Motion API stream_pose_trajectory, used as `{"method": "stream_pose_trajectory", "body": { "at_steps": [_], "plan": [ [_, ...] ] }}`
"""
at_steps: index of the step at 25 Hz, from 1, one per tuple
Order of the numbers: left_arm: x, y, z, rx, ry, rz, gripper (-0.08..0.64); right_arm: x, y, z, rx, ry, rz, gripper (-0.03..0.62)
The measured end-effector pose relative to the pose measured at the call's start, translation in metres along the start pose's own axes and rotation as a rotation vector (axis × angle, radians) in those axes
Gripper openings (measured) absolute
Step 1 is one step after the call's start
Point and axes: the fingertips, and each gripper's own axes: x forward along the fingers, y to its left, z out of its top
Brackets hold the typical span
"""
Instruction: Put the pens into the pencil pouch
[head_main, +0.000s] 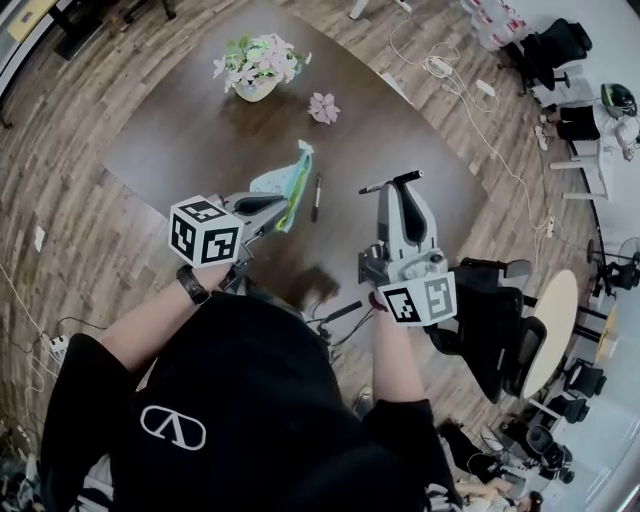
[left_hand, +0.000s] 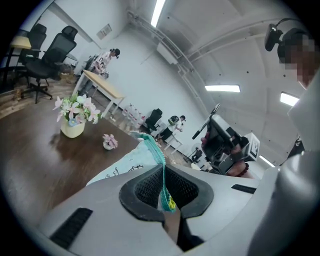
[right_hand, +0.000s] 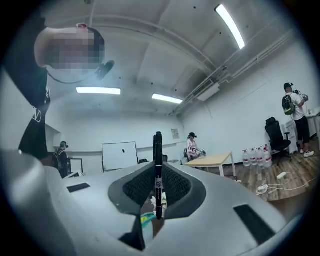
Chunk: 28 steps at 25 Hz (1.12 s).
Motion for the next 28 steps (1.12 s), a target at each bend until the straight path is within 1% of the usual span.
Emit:
{"method": "stream_pose_trajectory", "body": {
  "at_steps": [4,9,13,22,28],
  "plan": [
    [0.008,-0.012,0.011,0.020,-0.003,-0.032,0.017,0.005,0.024,0.024,0.018,-0.079,0.044,0.044],
    [0.014,-0.025,0.026,0.044,-0.015,-0.064,0.017,0.015,0.041,0.028,0.024,-0.104,0.069,0.044],
    [0.017,-0.035,0.036,0.056,-0.027,-0.087,0.017,0.021,0.045,0.016,0.048,-0.089,0.065,0.044],
    [0.016,-0.058,0.057,0.053,-0.074,-0.143,0.017,0.029,0.042,-0.009,0.048,-0.060,0.031,0.044],
    [0.011,-0.074,0.071,0.072,-0.112,-0.179,0.017,0.029,0.043,-0.029,0.053,-0.002,0.026,0.044]
  ]
}}
